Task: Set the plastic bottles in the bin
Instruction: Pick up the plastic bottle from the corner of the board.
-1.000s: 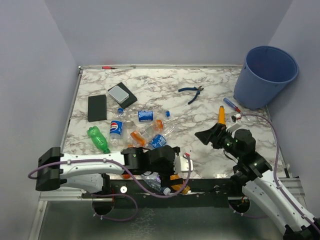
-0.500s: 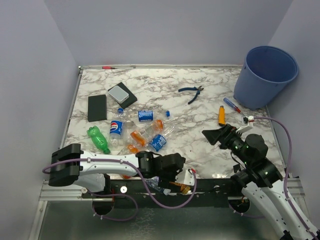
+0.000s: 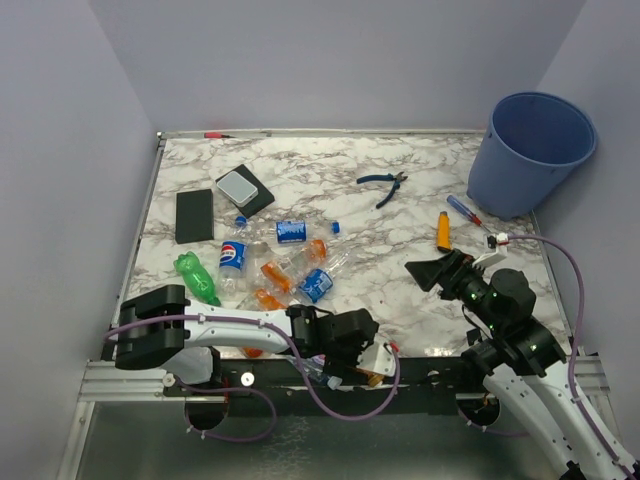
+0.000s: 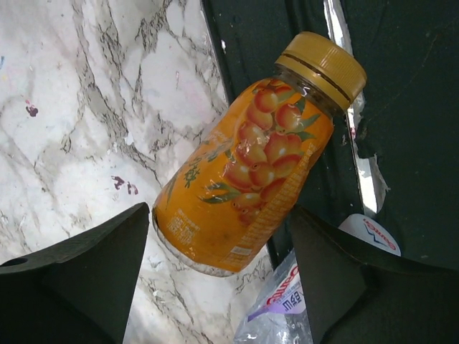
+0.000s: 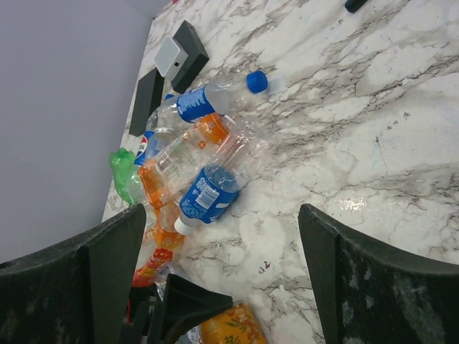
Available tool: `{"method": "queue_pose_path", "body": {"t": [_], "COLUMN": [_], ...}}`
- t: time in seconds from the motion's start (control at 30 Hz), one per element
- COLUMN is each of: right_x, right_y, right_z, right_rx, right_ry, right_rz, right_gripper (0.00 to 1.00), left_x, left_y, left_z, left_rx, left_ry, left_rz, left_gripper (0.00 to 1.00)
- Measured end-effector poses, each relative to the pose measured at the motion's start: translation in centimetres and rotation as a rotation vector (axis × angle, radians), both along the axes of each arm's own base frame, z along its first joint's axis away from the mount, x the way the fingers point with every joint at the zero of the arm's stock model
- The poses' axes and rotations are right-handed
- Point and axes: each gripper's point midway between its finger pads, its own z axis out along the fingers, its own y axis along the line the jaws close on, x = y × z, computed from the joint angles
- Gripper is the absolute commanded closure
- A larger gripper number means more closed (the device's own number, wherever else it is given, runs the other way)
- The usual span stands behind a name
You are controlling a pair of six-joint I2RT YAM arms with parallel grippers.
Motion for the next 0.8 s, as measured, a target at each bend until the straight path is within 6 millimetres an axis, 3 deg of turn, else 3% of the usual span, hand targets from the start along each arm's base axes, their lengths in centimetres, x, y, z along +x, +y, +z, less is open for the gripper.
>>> {"method": "queue_pose_path", "body": {"t": [0.27,0.53,0.6,0.67,0.8], "right_x": [-0.1,0.0,0.0,0.0,0.0], "right_y": [-0.1,-0.1,-0.1,-0.1,-0.1], "right_z": [-0.1,-0.1,-0.1,-0.1,-0.1], "right_rx": [-0.002,-0.003,-0.003,-0.003,-0.003], "right_ry": [0.003,0.003,0.003,0.003,0.004], "right_rz": [-0.001,-0.005,-0.006,-0.006,-0.006], "right_gripper": [0.09,0.09,0.09,0.09,0.09], "left_x": [0.1,0.2,0.1,0.0,-0.1], "left_y": [-1.5,-2.7,-3.1,-3.4,-3.8], "left_z": [-0.3,-0.5,-0.4,-0.4,-0.5], "left_rx": [-0.039,-0.073,-0.086,-0.097,-0.109], "left_ry": [-0.003,-0.01,-0.013,-0.015,-0.021], "left_rz": [-0.012,-0.022,-0.026,-0.029,-0.038], "left_gripper": [0.16,0.22,0.16,0.02,0.01]}}
